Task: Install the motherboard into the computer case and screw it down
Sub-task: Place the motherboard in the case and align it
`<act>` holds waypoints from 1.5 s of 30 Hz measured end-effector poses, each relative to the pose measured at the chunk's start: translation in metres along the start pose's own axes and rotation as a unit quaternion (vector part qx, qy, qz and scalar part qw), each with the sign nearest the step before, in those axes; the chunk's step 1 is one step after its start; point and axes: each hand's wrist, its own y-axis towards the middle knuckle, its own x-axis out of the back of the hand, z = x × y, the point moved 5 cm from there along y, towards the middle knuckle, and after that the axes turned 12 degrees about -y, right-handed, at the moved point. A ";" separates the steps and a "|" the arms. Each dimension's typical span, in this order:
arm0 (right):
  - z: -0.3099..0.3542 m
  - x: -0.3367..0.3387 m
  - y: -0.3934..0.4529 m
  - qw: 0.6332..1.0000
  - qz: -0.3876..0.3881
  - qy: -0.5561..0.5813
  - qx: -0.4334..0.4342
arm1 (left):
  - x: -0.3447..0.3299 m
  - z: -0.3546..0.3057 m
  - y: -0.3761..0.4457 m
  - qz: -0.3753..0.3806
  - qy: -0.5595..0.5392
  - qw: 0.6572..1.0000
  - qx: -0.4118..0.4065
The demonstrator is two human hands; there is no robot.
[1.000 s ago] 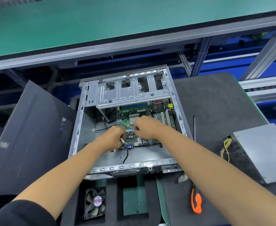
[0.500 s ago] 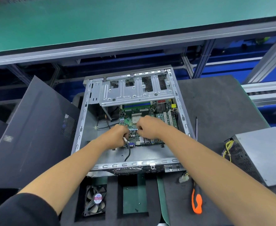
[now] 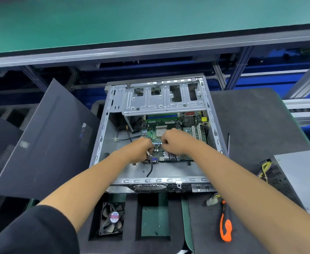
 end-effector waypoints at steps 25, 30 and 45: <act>-0.036 0.020 -0.006 0.968 -0.100 -0.054 -0.222 | 0.031 0.015 -0.004 -0.106 -0.152 0.982 0.027; -0.047 0.010 -0.008 0.950 -0.058 -0.065 -0.298 | 0.038 0.011 0.010 -0.186 -0.096 0.976 0.057; -0.034 0.015 -0.004 0.936 -0.040 -0.245 -0.252 | 0.021 -0.004 0.067 -0.111 0.030 0.992 0.048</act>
